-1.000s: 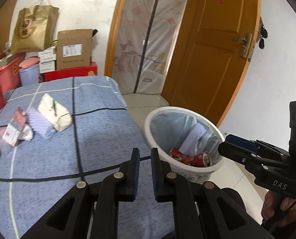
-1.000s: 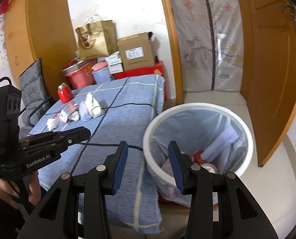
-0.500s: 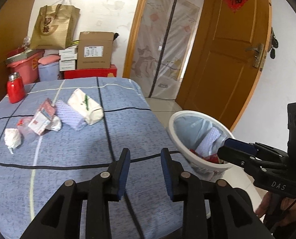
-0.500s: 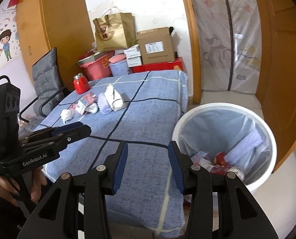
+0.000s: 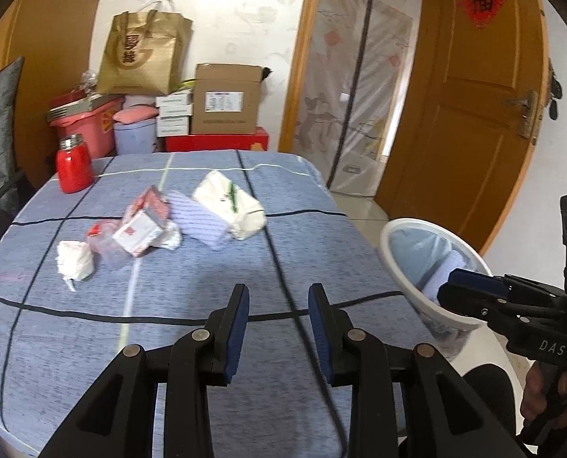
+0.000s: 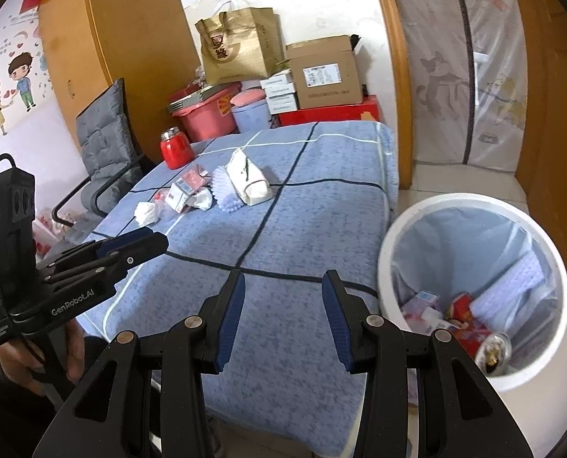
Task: Collect trash
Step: 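Move both open tools back over the table toward the carton, then grasp the red-white juice carton with the left tool while the right tool grasps the white tissue packet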
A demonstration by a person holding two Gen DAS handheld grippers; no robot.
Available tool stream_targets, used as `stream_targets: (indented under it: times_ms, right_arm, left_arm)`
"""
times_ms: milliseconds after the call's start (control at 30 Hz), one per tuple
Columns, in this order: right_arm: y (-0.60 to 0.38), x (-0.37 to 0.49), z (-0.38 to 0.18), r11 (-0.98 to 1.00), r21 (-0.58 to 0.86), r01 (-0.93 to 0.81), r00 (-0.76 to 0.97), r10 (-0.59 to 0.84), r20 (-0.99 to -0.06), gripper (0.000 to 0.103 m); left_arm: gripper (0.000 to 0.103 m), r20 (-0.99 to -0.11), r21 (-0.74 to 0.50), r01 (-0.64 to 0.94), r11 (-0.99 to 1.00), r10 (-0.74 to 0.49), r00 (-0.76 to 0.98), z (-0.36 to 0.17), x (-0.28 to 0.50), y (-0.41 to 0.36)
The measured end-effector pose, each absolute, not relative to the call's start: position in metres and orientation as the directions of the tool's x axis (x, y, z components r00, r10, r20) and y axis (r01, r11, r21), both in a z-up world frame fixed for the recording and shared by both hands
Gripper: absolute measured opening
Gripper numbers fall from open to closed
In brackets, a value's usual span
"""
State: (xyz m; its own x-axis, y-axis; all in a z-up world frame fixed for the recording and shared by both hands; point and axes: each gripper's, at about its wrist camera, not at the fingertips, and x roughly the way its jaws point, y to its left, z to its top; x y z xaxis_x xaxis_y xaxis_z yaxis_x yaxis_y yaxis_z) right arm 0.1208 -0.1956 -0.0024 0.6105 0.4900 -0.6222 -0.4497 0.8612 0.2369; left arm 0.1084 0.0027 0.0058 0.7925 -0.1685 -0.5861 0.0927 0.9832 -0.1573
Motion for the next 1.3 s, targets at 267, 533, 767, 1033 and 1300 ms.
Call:
stream_targets:
  times_ms: [267,533,767,1033,1300]
  right_arm:
    - [-0.173,0.146,-0.004,0.843,0.237,-0.483,0.586,0.512,-0.628,0.043]
    - [-0.145,0.184,-0.007,0.828,0.237,-0.509,0.558,0.527,-0.642,0.043]
    - [-0.120,0.218,-0.009,0.819,0.226,-0.527,0.545,0.530,-0.650,0.043]
    - [-0.091,0.251,-0.018,0.809,0.227,-0.542,0.523,0.536,-0.662,0.043]
    - [-0.068,0.287,-0.034,0.805,0.227,-0.549,0.495,0.531,-0.688,0.043]
  left_arm:
    - [0.044,-0.579,-0.138,0.008,0.990,-0.087,0.810,0.005,0.124,0.037]
    - [0.050,-0.574,-0.105,-0.048,0.993,-0.021,0.818,0.007,0.152,0.071]
    - [0.051,-0.589,-0.074,-0.068,0.995,0.012,0.808,-0.001,0.182,0.087]
    - [0.051,-0.624,-0.002,-0.047,0.999,0.036,0.780,-0.020,0.210,0.087]
    - [0.051,-0.644,0.081,-0.027,0.996,0.073,0.762,-0.032,0.225,0.086]
